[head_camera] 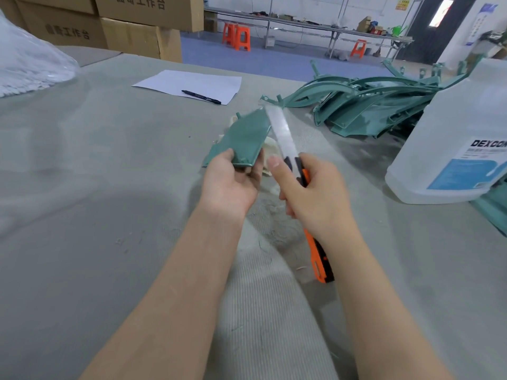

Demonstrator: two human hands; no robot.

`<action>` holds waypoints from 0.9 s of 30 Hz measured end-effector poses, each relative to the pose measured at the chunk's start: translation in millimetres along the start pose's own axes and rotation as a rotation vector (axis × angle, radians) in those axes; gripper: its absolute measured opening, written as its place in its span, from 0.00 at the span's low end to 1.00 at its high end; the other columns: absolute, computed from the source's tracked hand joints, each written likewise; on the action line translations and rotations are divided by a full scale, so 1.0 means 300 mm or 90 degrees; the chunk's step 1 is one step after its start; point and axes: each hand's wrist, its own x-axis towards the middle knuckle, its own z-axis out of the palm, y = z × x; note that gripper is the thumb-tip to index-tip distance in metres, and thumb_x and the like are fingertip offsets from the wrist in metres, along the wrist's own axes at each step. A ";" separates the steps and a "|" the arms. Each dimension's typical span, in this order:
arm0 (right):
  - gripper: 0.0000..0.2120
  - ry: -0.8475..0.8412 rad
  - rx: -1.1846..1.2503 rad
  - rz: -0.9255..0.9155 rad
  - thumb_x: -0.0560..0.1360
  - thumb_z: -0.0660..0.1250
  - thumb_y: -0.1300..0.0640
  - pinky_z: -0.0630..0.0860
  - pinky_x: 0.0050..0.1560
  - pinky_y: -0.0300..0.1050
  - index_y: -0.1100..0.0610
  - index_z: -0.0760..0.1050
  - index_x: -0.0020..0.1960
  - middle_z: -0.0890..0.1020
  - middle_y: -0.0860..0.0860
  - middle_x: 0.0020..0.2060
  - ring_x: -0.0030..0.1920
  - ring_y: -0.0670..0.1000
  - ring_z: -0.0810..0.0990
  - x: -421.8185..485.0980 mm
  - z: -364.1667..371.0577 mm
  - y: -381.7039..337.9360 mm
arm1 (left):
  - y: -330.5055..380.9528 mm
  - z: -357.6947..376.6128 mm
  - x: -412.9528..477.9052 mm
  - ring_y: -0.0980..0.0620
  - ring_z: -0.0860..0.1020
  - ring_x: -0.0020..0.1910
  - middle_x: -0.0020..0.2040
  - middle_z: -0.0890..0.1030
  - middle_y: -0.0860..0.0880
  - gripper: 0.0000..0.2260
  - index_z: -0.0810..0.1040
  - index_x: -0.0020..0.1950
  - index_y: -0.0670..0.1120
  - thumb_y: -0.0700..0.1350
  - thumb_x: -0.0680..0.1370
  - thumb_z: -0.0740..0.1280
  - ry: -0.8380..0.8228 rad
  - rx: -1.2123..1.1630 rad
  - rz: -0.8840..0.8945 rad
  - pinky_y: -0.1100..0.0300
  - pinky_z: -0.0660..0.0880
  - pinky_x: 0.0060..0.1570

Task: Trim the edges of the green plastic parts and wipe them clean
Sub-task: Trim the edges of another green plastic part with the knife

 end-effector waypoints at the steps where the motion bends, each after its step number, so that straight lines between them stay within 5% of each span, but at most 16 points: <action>1: 0.19 0.013 0.008 0.011 0.74 0.69 0.44 0.78 0.37 0.61 0.61 0.75 0.40 0.80 0.61 0.34 0.34 0.63 0.78 0.003 -0.008 -0.002 | -0.004 -0.003 0.007 0.48 0.77 0.39 0.54 0.77 0.40 0.16 0.69 0.69 0.37 0.41 0.84 0.53 -0.009 0.010 0.015 0.63 0.77 0.27; 5: 0.11 0.022 0.009 0.017 0.72 0.73 0.48 0.78 0.39 0.60 0.55 0.77 0.40 0.82 0.59 0.35 0.35 0.62 0.78 0.000 -0.003 -0.011 | -0.015 0.006 -0.002 0.48 0.77 0.39 0.47 0.78 0.42 0.15 0.70 0.68 0.39 0.43 0.84 0.54 -0.029 0.025 0.024 0.56 0.78 0.41; 10: 0.13 0.014 0.013 0.020 0.73 0.72 0.53 0.77 0.35 0.59 0.63 0.77 0.41 0.77 0.63 0.30 0.31 0.63 0.74 -0.005 0.013 -0.012 | -0.047 0.004 -0.030 0.50 0.81 0.27 0.32 0.82 0.45 0.15 0.76 0.48 0.40 0.48 0.84 0.55 -0.052 0.127 0.018 0.60 0.79 0.27; 13: 0.12 0.008 0.003 0.031 0.74 0.70 0.56 0.77 0.34 0.58 0.65 0.77 0.42 0.78 0.63 0.30 0.28 0.56 0.73 -0.001 0.007 -0.008 | -0.054 0.000 -0.017 0.51 0.81 0.30 0.39 0.82 0.45 0.16 0.76 0.52 0.41 0.50 0.84 0.54 -0.069 0.164 0.040 0.62 0.79 0.30; 20: 0.10 0.007 0.006 0.014 0.73 0.66 0.59 0.77 0.35 0.59 0.68 0.75 0.43 0.79 0.64 0.33 0.29 0.59 0.74 0.000 -0.002 -0.004 | -0.056 0.001 -0.028 0.51 0.82 0.33 0.45 0.82 0.45 0.17 0.73 0.66 0.41 0.49 0.84 0.55 -0.084 0.223 0.058 0.63 0.76 0.29; 22: 0.09 0.011 0.013 0.015 0.73 0.65 0.60 0.77 0.35 0.59 0.67 0.75 0.43 0.79 0.63 0.34 0.32 0.63 0.75 0.003 -0.006 0.000 | -0.053 0.004 -0.032 0.49 0.82 0.41 0.53 0.82 0.43 0.16 0.72 0.68 0.41 0.47 0.84 0.56 -0.079 0.215 0.070 0.60 0.77 0.34; 24: 0.05 0.021 0.028 0.037 0.72 0.65 0.61 0.77 0.31 0.53 0.63 0.75 0.42 0.81 0.56 0.30 0.28 0.56 0.74 0.009 -0.017 0.011 | -0.051 0.005 -0.030 0.47 0.80 0.52 0.60 0.80 0.42 0.15 0.71 0.68 0.42 0.45 0.84 0.56 -0.075 0.184 0.084 0.59 0.78 0.42; 27: 0.04 0.046 0.064 0.072 0.72 0.64 0.63 0.74 0.27 0.42 0.61 0.75 0.39 0.80 0.49 0.26 0.24 0.47 0.72 0.017 -0.035 0.023 | -0.049 0.007 -0.033 0.50 0.80 0.52 0.62 0.80 0.44 0.14 0.71 0.68 0.44 0.44 0.84 0.57 -0.087 0.155 0.101 0.60 0.79 0.45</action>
